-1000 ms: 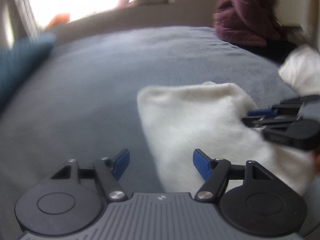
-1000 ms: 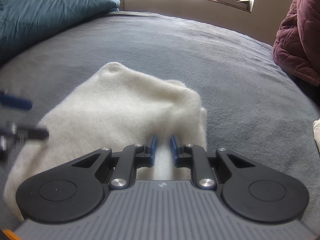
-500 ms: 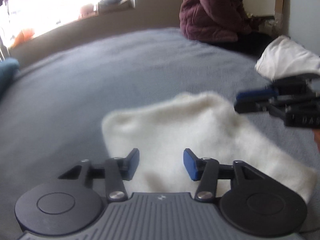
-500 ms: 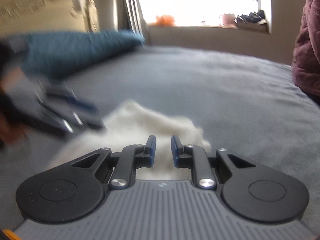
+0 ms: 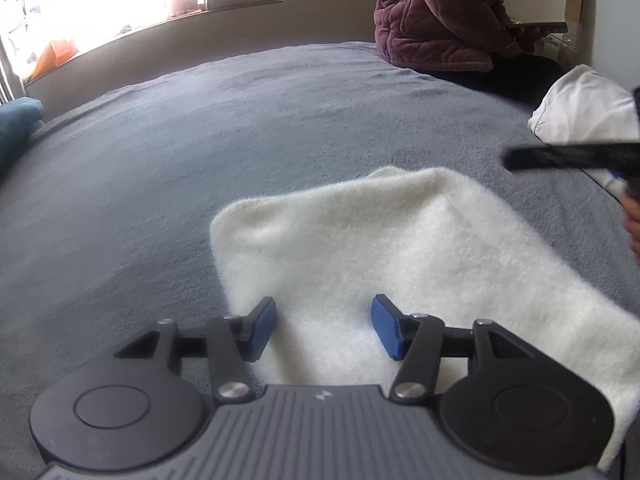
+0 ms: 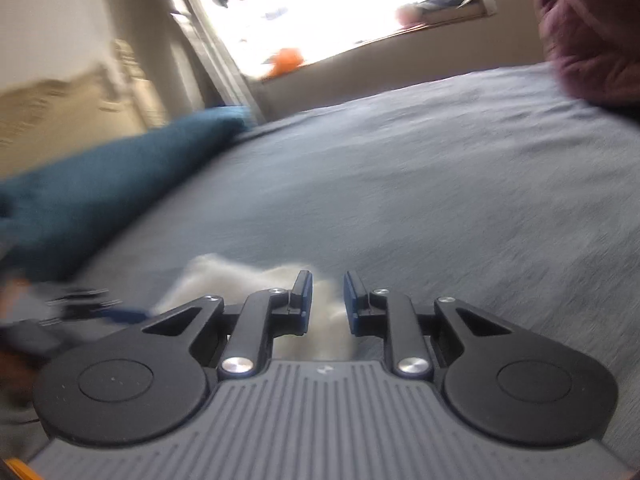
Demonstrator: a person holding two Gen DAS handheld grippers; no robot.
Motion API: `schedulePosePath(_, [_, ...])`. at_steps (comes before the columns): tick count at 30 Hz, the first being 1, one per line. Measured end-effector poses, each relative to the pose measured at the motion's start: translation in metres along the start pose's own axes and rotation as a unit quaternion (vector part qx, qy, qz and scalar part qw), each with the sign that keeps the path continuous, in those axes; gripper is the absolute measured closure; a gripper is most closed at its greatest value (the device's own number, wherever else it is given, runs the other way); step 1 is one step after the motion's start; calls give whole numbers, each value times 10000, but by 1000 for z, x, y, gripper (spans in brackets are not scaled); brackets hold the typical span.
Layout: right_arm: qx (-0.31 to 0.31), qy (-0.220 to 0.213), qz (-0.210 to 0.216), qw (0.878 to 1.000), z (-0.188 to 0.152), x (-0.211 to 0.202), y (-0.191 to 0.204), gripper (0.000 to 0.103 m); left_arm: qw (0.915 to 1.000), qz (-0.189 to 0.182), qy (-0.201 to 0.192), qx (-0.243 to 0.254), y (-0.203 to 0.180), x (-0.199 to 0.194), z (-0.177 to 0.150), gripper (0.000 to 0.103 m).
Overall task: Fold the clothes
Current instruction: 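Grasp the folded sweater end with the right gripper and lift it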
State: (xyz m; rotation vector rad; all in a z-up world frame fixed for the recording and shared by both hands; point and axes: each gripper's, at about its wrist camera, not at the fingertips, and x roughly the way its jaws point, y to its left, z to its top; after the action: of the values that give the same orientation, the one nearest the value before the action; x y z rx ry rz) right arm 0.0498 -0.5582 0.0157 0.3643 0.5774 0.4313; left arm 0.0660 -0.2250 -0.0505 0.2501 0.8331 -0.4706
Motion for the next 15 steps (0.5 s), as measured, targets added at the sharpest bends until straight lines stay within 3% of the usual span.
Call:
schedulePosePath(4, [-380, 491, 1451, 9875, -23, -23, 17, 82, 9999, 21, 105, 110, -2, 2, 4, 47])
schedulePosePath(7, [-779, 1149, 1665, 9762, -45, -25, 26, 77, 9999, 36, 169, -6, -1, 0, 6, 44])
schedulePosePath(8, [-924, 1126, 1455, 9786, -52, -30, 28, 78, 9995, 34, 194, -252, 4, -1, 7, 42])
schedulePosePath(10, [-536, 845, 1085, 9891, -57, -44, 18, 74, 9968, 31, 244, -762, 15, -4, 9, 38])
schedulePosePath(13, [472, 198, 526, 9973, -62, -66, -9, 67, 9813, -340, 30, -1894, 48, -13, 5, 31])
schedulePosePath(15, [1316, -232, 457, 9900, -66, -74, -31, 49, 9721, -550, -57, -2278, 68, -13, 3, 24])
